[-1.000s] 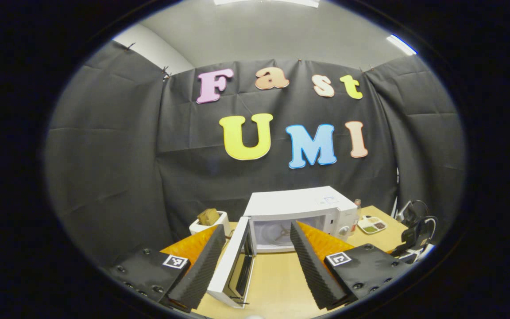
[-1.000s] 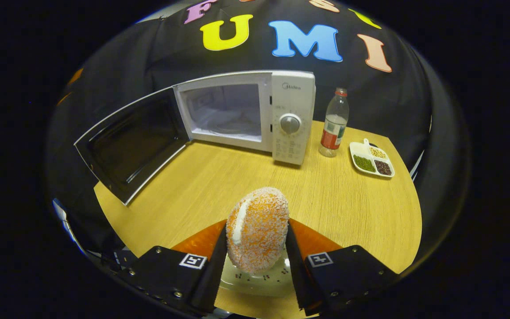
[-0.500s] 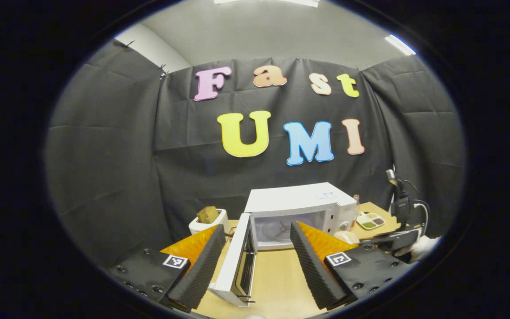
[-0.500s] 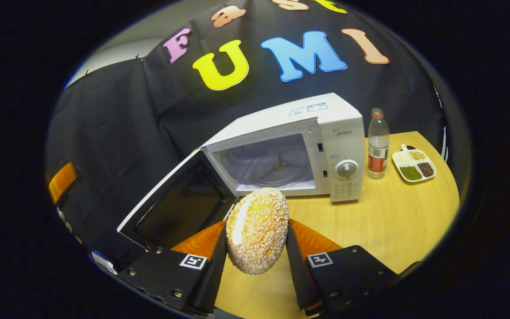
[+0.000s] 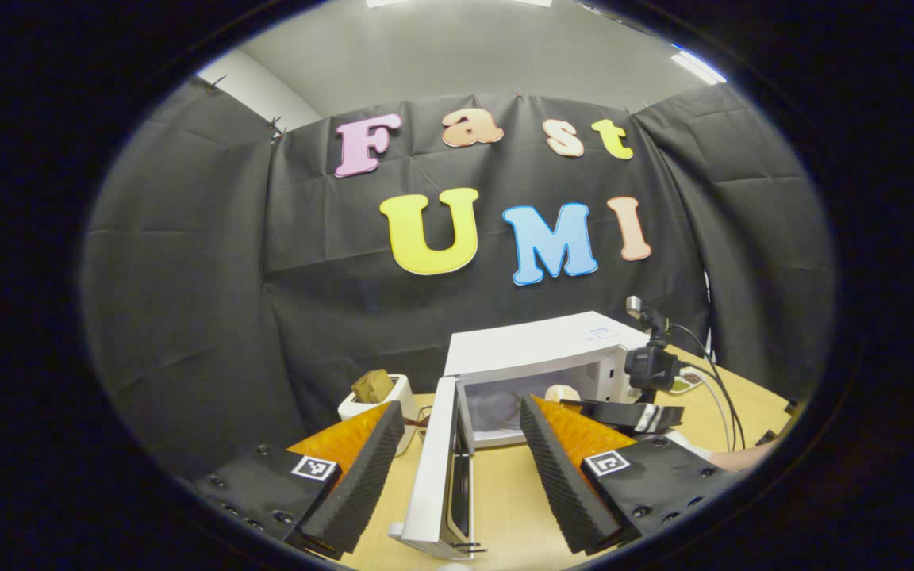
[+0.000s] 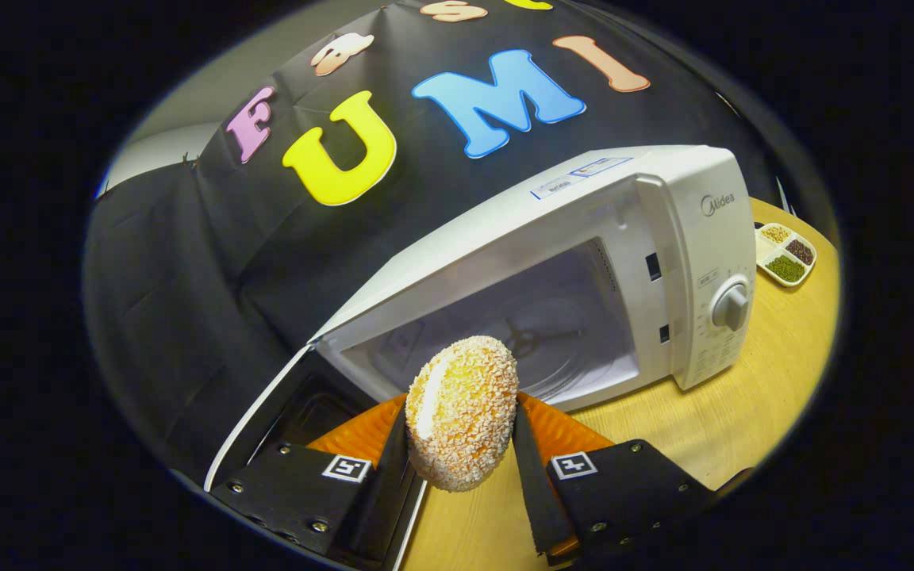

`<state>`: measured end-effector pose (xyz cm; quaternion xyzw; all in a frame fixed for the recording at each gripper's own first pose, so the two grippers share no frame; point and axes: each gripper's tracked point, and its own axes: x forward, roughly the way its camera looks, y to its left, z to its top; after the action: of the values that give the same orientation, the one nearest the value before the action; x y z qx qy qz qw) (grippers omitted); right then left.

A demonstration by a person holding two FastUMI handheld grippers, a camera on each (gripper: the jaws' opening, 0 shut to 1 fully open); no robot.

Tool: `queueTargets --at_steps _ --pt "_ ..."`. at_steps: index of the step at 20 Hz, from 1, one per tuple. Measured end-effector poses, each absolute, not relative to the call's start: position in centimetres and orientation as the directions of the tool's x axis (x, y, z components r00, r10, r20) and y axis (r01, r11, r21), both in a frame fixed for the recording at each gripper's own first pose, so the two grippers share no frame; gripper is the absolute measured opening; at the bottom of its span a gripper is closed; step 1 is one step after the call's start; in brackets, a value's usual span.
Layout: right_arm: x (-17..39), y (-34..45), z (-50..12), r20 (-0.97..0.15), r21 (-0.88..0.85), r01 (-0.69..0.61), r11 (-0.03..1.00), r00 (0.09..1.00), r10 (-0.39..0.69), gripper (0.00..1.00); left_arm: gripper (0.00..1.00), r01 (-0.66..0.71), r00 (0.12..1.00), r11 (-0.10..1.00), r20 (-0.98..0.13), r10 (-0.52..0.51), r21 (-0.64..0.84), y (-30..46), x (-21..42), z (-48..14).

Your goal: Open the microwave oven with the left hand, put the food in, and close the microwave oven.

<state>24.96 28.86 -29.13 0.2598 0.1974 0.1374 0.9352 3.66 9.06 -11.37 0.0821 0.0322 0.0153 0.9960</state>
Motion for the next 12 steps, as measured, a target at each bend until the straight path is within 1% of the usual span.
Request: queueTargets --at_steps 4,5,6,8,9,10,11,12 --pt "29.7 29.5 -31.3 -0.296 0.560 -0.040 0.827 0.923 0.245 0.68 1.00 -0.010 0.998 0.983 -0.064 0.022 0.184 9.7 4.8 -12.5" --pt "30.5 29.3 -31.9 -0.298 0.552 -0.003 0.834 0.933 0.200 0.65 1.00 -0.001 0.998 0.982 -0.067 0.014 0.187 9.7 5.0 -12.6" --pt "31.2 28.8 -32.3 -0.299 0.522 0.029 0.852 0.942 0.152 0.68 1.00 0.004 0.998 0.981 -0.070 0.009 0.193 9.7 5.0 -12.7" --pt "32.2 29.4 -33.2 -0.296 0.521 0.044 0.852 0.946 0.132 0.67 1.00 0.013 0.998 0.977 -0.065 0.001 0.213 9.9 4.9 -13.0" --pt "32.6 29.3 -33.5 -0.295 0.515 0.055 0.855 0.948 0.117 0.68 0.97 0.012 0.998 0.973 -0.062 0.003 0.230 10.0 5.2 -13.2" --pt "33.1 29.1 -33.7 -0.296 0.508 0.074 0.858 0.951 0.093 0.68 1.00 0.013 0.998 0.969 -0.067 0.003 0.245 10.0 5.5 -13.7" --pt "33.6 28.8 -34.1 -0.291 0.509 0.095 0.856 0.954 0.067 0.67 1.00 0.014 0.997 0.967 -0.072 0.005 0.256 10.1 5.7 -14.2" --pt "34.0 28.9 -34.4 -0.286 0.511 0.101 0.853 0.957 0.058 0.68 0.94 0.021 0.997 0.966 -0.072 -0.002 0.257 9.9 5.9 -14.5"
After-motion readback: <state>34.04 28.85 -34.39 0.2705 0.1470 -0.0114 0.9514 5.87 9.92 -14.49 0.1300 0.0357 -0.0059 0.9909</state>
